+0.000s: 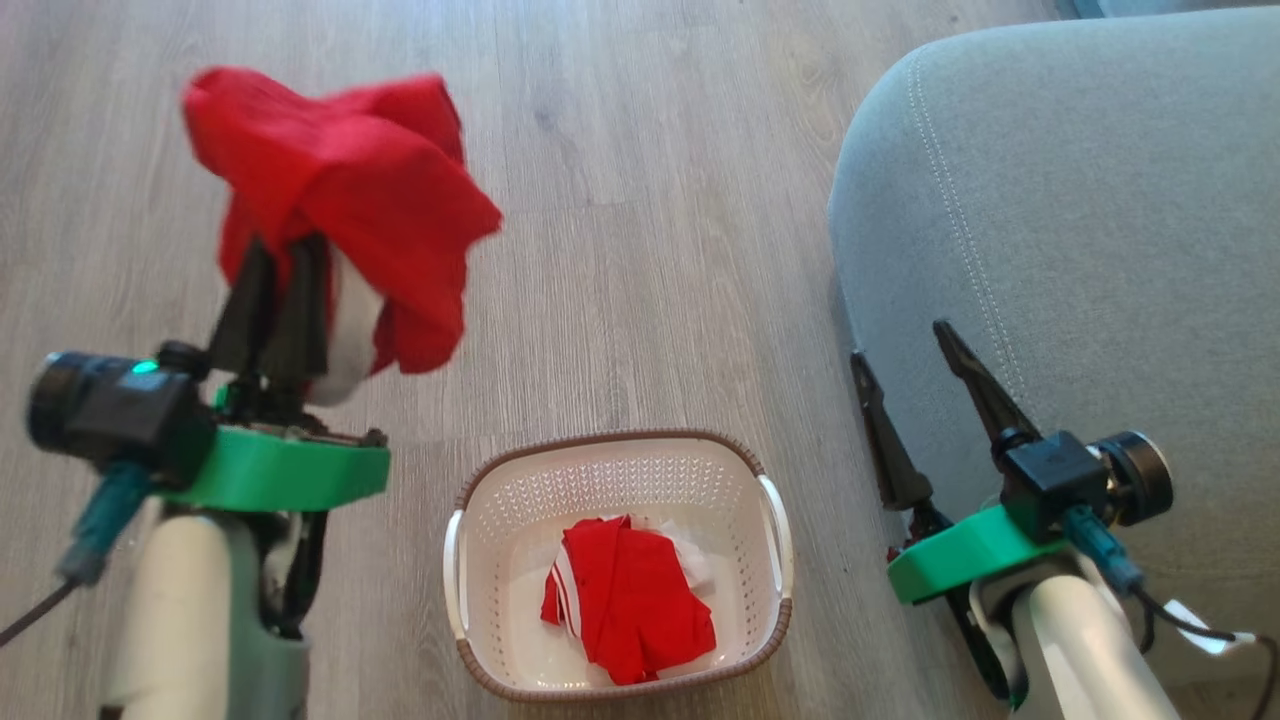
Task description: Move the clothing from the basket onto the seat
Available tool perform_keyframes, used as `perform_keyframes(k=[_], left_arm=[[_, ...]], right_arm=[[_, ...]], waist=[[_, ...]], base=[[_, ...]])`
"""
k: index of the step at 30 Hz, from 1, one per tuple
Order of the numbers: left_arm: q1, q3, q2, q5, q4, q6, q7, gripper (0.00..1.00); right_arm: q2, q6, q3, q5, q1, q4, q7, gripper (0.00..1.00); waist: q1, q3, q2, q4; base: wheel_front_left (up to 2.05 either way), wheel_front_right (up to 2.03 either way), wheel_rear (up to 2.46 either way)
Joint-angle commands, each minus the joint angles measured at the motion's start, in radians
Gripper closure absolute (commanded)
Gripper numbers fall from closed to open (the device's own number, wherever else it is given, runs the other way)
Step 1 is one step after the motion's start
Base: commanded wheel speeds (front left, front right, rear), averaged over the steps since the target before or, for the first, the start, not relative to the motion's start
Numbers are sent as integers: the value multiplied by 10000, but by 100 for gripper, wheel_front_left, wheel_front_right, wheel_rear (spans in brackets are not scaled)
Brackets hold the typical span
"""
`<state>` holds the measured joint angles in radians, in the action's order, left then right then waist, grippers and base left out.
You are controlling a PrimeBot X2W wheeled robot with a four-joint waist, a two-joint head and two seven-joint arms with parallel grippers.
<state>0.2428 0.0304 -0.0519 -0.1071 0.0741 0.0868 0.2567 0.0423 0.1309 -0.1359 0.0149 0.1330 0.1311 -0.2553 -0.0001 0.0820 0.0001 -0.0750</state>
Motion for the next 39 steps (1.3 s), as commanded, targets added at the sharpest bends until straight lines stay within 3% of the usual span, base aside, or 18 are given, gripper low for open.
perform_keyframes(k=[1, 7, 15, 17, 23, 31, 39], left_arm=[[370, -455, -33, -93, 701, 92, 51, 100], [352, -114, 9, -338, 1418, 352, 51, 100], [212, 1588, -163, -241, 1360, 433, 51, 100], [210, 2019, -269, -275, 1290, 435, 51, 100], [197, 2601, -401, -366, 1061, 437, 51, 100], [210, 2688, -456, -466, 914, 438, 51, 100], [306, 2708, -488, -697, 894, 438, 51, 100]], right_arm=[[79, -2, -297, -42, 60, -398, -65, 0], [79, -2, -578, 72, -97, -561, -65, 0], [79, -2, -1042, 41, -91, -994, -65, 0], [79, -2, -1142, -437, -116, -1096, -65, 0], [79, -2, -1391, -693, -14, -1279, -65, 0], [84, -2, -1697, -157, -12, -1314, -65, 0], [795, -2, -2525, 1690, 311, -1972, -65, 0]], waist=[[1, -23, -1, 10], [1, -103, -1, 58], [1, -73, -1, 102], [1, -49, -1, 108], [1, -39, -1, 93], [1, -60, -1, 66], [1, -19, -1, 57]], base=[[0, 0, 0], [0, 0, 0], [0, 0, 0], [0, 0, 0], [0, 0, 0], [0, 0, 0], [0, 0, 0]])
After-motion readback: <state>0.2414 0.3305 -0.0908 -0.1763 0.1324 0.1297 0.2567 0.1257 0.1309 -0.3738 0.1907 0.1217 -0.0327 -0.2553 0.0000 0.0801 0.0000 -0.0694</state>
